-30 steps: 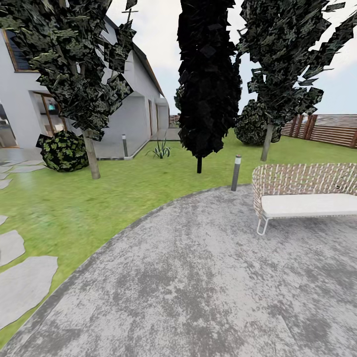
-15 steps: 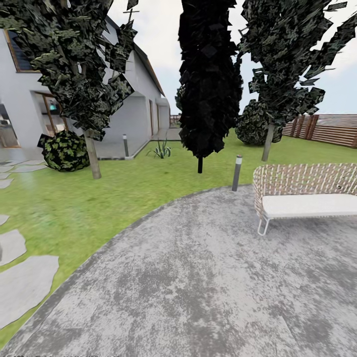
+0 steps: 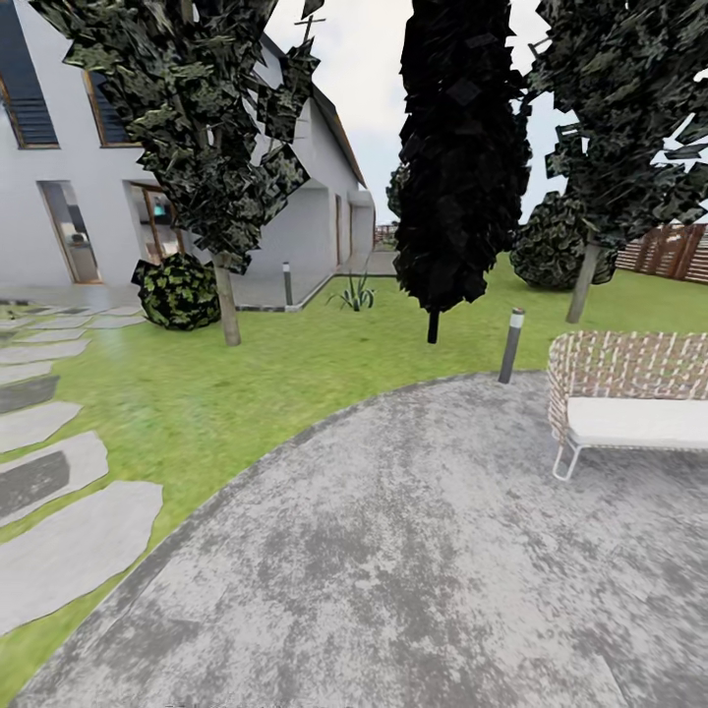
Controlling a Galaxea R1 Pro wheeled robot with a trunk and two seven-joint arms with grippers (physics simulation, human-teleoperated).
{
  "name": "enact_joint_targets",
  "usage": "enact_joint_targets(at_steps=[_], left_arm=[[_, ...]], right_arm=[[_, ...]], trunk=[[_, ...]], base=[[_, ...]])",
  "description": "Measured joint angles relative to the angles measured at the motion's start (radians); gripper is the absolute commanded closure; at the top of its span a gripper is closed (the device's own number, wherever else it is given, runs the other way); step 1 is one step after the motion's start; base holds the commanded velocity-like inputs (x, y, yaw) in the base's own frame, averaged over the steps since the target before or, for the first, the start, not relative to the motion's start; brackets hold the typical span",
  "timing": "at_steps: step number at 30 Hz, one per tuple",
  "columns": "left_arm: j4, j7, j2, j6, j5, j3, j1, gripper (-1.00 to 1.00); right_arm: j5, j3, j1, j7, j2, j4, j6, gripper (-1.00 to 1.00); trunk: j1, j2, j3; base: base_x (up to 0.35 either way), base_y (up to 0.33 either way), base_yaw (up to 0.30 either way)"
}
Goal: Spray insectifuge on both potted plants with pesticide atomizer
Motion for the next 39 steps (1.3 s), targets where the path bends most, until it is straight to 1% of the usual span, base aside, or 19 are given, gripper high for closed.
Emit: enact_joint_targets(at_steps=[11, 18, 29, 39], left_arm=[[0.001, 0.000, 0.001, 0.000, 0.000, 0.000, 0.000, -1.00], [0.000, 0.000, 0.001, 0.000, 0.000, 0.000, 0.000, -1.00], [0.000, -0.001, 0.001, 0.000, 0.000, 0.000, 0.000, -1.00], [0.001, -0.001, 0.001, 0.000, 0.000, 0.000, 0.000, -1.00]], right_arm=[[0.005, 0.004, 0.000, 0.001, 0.002, -0.003, 0.002, -1.00], [0.004, 0.000, 0.000, 0.000, 0.002, 0.000, 0.000, -1.00], [0.004, 0.001, 0.000, 0.000, 0.002, 0.000, 0.000, -1.00], [0.003, 0.006, 0.000, 0.004, 0.003, -0.001, 0.000, -1.00]], trunk=[[0.000, 0.000, -0.012], [0.000, 0.000, -0.020], [-0.001, 0.000, -0.033], [-0.001, 0.000, -0.036]], base=[[0.000, 0.000, 0.218], [0.047, 0.000, 0.214], [0.298, 0.000, 0.210], [0.337, -0.054, 0.029]])
